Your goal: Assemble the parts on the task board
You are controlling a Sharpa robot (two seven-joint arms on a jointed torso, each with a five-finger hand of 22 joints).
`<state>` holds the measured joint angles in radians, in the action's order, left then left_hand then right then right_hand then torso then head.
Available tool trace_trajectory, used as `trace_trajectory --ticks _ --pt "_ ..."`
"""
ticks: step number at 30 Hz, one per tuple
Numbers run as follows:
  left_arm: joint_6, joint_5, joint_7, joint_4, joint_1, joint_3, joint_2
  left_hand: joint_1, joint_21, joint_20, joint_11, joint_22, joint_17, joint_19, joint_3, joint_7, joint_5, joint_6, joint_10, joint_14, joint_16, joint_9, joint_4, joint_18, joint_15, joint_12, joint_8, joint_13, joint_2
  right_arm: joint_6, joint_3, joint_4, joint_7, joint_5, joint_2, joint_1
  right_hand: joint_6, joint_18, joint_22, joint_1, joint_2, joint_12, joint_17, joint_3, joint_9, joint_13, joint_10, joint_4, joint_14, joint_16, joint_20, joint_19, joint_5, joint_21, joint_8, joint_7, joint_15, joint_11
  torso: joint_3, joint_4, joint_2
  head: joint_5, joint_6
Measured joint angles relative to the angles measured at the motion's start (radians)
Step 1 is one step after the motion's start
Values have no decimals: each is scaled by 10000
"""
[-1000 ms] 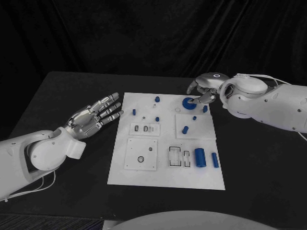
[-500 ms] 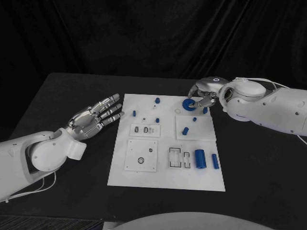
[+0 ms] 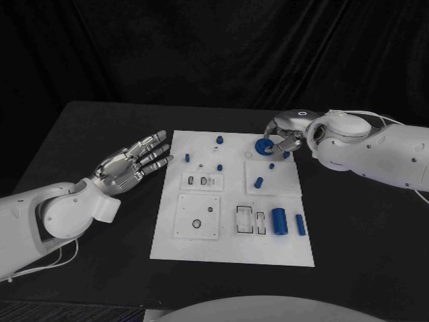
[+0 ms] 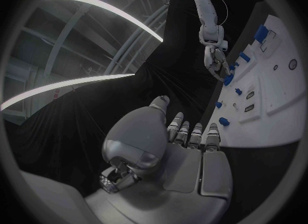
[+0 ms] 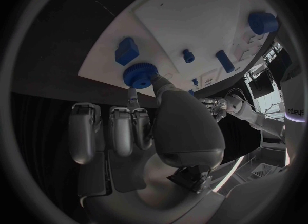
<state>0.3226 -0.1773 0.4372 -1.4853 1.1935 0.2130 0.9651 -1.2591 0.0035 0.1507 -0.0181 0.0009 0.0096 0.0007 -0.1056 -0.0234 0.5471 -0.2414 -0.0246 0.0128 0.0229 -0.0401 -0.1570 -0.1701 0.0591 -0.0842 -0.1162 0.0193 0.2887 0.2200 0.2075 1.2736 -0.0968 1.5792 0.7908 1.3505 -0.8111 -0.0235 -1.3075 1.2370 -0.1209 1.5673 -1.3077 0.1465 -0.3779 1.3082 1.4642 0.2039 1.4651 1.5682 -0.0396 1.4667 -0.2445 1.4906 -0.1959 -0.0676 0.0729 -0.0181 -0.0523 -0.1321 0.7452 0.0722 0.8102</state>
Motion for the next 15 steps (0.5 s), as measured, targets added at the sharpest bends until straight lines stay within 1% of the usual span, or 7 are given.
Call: trace_trajectory --ticks 1,3,8,10,14,15 --pt "2 0 -1 5 0 0 -2 0 0 0 0 0 0 0 0 0 0 0 0 0 0 0 0 0 0 0 0 0 0 -7 0 -10 0 0 -6 -15 74 0 0 33 33 0 0 -9 -104 0 0 -10 0 0 0 0 -113 -14 -100 -26 0 0 0 0 0 2 0" --pt "9 0 -4 13 0 0 -8 0 0 0 0 0 0 0 0 0 0 0 0 0 0 0 0 0 0 0 0 0 0 -17 0 -25 0 -1 -26 -38 285 0 0 108 108 0 0 2 -328 0 0 -112 0 0 0 0 -353 -38 -306 -25 0 0 0 -1 1 4 0" --pt "30 0 -12 29 0 0 -27 0 0 0 0 1 -1 0 0 0 0 0 0 0 0 0 0 0 0 0 0 0 0 -18 -10 -91 11 -3 -90 -58 596 -1 1 159 159 0 1 84 -744 -1 35 -278 0 0 0 0 -1112 -96 -723 -46 1 35 -4 -8 3 10 23" --pt "36 0 -17 37 0 0 -30 0 0 0 0 1 -1 0 0 0 0 0 0 0 0 0 0 -1 -1 0 0 0 0 -13 -18 -120 20 -4 -121 -69 666 -1 1 162 163 0 1 127 -841 -1 35 -320 0 0 0 0 -1329 -96 -814 -50 1 35 -6 -8 5 13 27" --pt "50 0 -26 43 -1 0 -35 0 0 -1 0 1 -1 0 0 0 0 0 0 0 0 0 0 0 -1 0 0 0 0 -5 -27 -152 44 -10 -159 -86 770 -1 1 239 240 0 1 261 -989 -1 36 -461 22 0 0 0 -1814 -130 -993 -53 -22 35 -6 -1 7 7 28" --pt "53 0 -27 44 -1 0 -38 0 0 -1 0 1 -1 0 0 0 0 0 0 0 0 0 -1 0 -1 0 0 0 0 -1 -30 -156 52 -12 -162 -88 772 -1 1 275 276 0 1 307 -1023 -1 35 -554 26 0 0 0 -2042 -131 -1041 -55 -26 35 -5 0 7 0 28"
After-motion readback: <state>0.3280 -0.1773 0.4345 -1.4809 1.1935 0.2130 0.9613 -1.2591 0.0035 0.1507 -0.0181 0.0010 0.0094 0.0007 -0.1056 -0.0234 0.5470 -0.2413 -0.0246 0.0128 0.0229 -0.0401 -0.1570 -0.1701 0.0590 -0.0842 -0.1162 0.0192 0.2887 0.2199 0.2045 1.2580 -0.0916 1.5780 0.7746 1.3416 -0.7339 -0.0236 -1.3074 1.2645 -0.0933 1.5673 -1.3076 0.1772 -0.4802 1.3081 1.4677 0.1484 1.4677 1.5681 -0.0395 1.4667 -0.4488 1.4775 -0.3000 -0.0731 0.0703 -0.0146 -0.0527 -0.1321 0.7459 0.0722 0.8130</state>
